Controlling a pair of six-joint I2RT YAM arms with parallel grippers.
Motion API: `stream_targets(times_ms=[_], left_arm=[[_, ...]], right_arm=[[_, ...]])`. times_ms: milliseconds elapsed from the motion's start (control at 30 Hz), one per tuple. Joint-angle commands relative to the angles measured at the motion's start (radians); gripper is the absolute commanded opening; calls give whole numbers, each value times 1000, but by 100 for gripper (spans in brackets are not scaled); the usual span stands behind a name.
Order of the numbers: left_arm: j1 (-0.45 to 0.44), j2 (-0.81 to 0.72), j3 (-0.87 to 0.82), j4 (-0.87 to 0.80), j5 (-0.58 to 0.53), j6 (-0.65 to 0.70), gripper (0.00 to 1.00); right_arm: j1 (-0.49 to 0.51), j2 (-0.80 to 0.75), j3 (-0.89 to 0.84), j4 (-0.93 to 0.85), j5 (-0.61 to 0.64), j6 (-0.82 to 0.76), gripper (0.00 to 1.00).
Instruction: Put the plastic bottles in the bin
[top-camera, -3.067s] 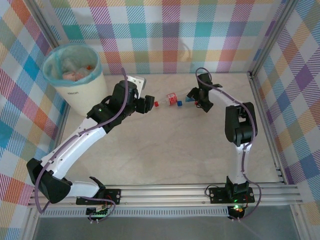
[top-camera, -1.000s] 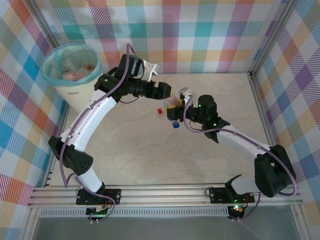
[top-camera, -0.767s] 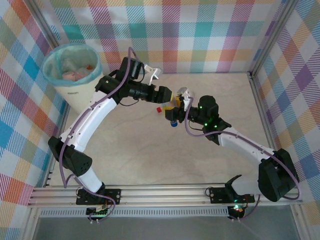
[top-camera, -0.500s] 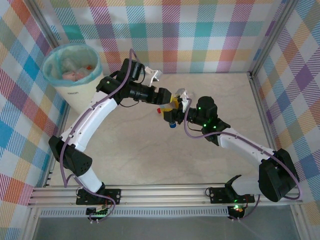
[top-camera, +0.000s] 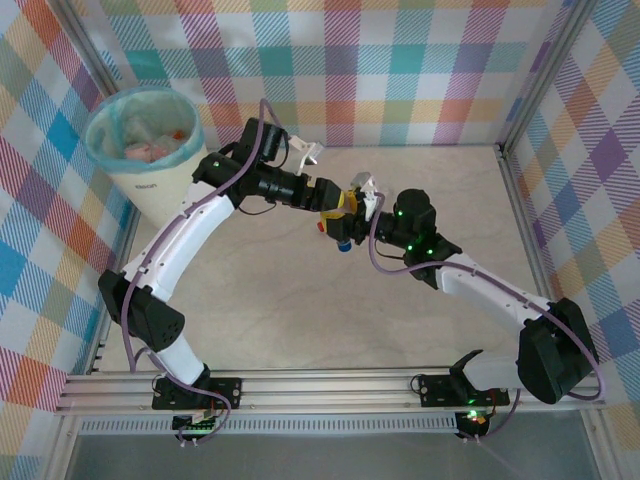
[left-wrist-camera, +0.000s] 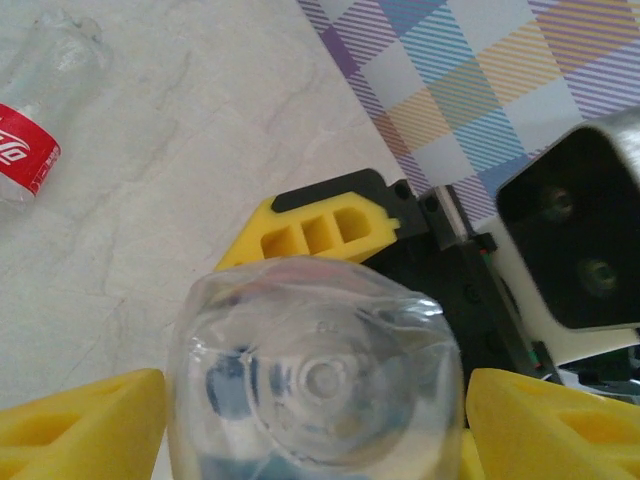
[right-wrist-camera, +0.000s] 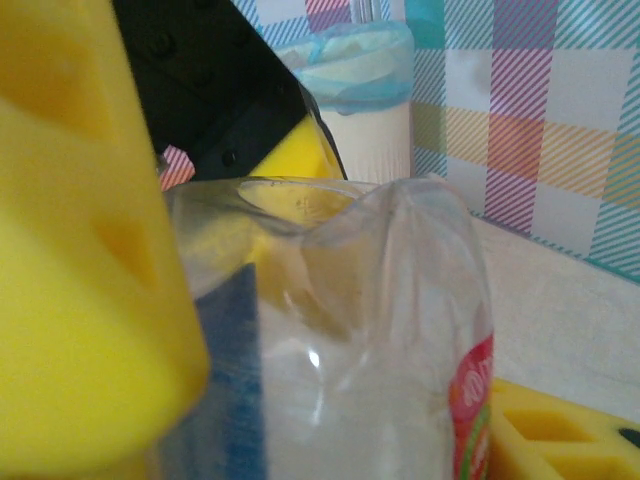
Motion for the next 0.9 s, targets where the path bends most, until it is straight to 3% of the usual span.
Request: stream_targets(times_ms=[0, 200, 300, 500, 633, 867], left_arm=[[-3, 27, -6, -35, 30, 18, 77], [-3, 28, 2, -23, 21, 17, 63], [-3, 14, 23, -20, -21, 7, 61], [23, -29, 89, -19, -168, -38, 59], [98, -49, 170, -26, -262, -83, 55], [306, -65, 358, -29, -334, -174, 52]], right_arm=[[7, -37, 43, 7, -11, 2, 59], [6, -35, 54, -10, -11, -2, 61], [8, -32, 59, -15, -1, 3, 64], [8, -8, 132, -127, 77, 39, 90], [9, -3, 182, -179, 120, 71, 99], [9, -11, 224, -206, 111, 126, 100]])
